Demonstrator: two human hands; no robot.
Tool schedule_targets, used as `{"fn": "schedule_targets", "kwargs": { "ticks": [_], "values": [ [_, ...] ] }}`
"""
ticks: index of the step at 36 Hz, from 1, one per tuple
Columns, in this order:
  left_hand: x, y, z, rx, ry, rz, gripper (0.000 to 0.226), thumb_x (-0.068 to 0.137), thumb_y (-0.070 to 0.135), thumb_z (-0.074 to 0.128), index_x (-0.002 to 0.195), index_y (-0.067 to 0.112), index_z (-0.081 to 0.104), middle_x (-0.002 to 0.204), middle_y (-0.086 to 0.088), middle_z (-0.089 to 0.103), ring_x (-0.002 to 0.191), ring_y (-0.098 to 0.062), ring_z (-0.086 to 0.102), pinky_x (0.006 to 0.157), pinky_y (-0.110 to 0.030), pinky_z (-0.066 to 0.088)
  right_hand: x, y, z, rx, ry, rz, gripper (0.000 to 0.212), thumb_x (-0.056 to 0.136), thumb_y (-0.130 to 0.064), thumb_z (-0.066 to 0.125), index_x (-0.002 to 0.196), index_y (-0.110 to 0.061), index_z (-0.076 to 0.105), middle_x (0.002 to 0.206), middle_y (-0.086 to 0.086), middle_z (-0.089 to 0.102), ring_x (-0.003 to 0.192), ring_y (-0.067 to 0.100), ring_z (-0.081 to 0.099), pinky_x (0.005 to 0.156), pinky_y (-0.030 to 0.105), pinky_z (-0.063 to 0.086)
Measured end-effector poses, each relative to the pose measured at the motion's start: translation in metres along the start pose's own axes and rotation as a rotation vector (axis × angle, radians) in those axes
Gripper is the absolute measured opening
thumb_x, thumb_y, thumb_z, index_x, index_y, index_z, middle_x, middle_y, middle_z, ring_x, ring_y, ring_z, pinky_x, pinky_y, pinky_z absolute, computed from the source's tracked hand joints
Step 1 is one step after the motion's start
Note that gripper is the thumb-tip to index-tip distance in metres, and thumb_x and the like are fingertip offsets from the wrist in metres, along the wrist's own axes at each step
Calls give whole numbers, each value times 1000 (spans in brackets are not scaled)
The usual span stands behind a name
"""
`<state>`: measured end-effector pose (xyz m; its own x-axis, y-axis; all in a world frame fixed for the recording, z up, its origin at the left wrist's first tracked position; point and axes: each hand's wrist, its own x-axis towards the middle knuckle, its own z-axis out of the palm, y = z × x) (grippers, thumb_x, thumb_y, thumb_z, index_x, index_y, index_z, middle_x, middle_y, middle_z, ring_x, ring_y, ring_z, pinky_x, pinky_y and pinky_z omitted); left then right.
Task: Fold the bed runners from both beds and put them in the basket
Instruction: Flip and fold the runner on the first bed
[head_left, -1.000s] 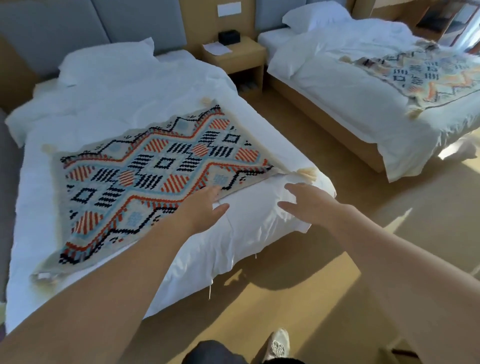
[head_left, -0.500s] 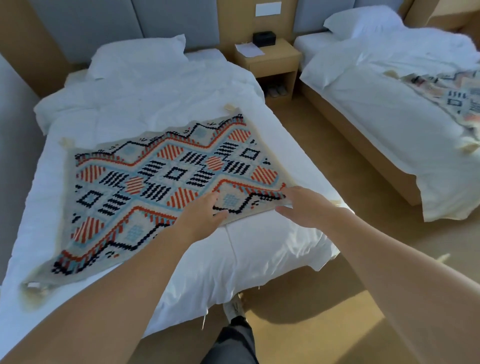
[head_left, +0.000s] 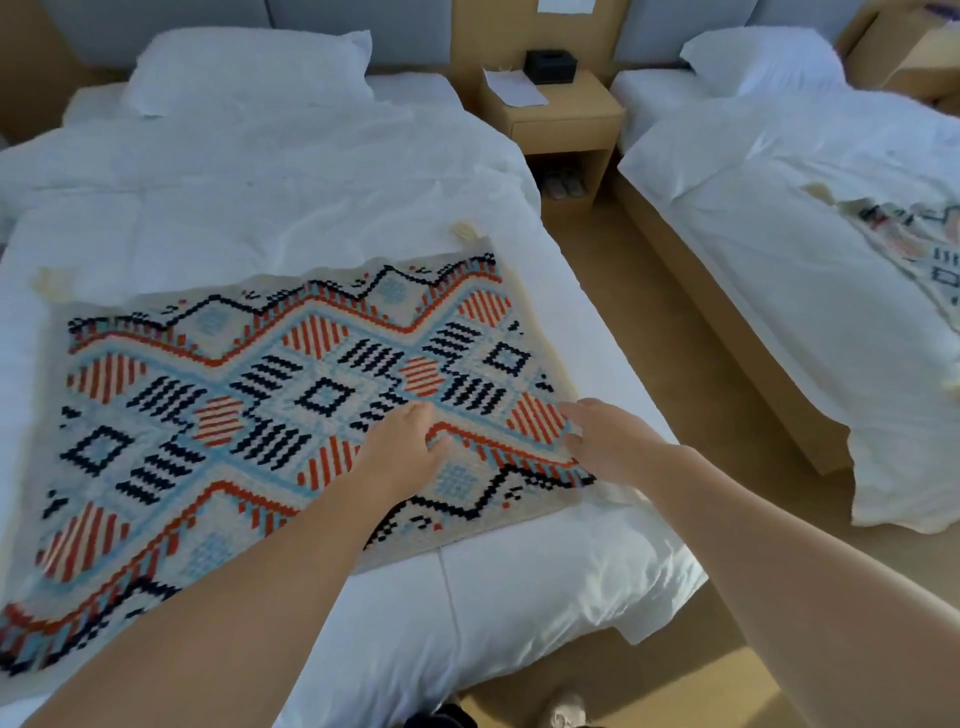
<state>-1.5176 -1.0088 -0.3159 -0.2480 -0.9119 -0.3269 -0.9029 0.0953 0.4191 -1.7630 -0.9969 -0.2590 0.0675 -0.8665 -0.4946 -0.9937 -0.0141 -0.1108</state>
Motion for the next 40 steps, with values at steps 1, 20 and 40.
{"fn": "schedule_targets", "kwargs": {
  "ticks": [1, 20, 40],
  "values": [
    [5, -1, 0, 6, -8, -8, 61, 98, 44, 37, 147, 10, 27, 154, -8, 29, 140, -22, 27, 114, -37, 23, 7, 0, -1, -10, -3, -8, 45, 100, -26, 40, 144, -20, 35, 136, 6, 48, 121, 27, 50, 98, 40, 45],
    [230, -53, 110, 199, -110, -244, 67, 99, 52, 18, 152, 17, -3, 160, -4, -12, 146, -20, -13, 119, -45, -1, 305, 39, 89, -161, -130, -227, 67, 100, -49, 29, 153, -18, 3, 160, 8, -4, 147, 27, 2, 118, 42, 12],
    [409, -138, 205, 269, 212, -379, 71, 88, 64, -3, 144, 26, -25, 155, -4, -27, 142, -28, -26, 114, -53, -14, 538, 62, 124, -279, 165, -442, 80, 90, -66, 0, 149, -15, -17, 155, 7, -26, 142, 21, -25, 117, 39, -12]
  ]
}}
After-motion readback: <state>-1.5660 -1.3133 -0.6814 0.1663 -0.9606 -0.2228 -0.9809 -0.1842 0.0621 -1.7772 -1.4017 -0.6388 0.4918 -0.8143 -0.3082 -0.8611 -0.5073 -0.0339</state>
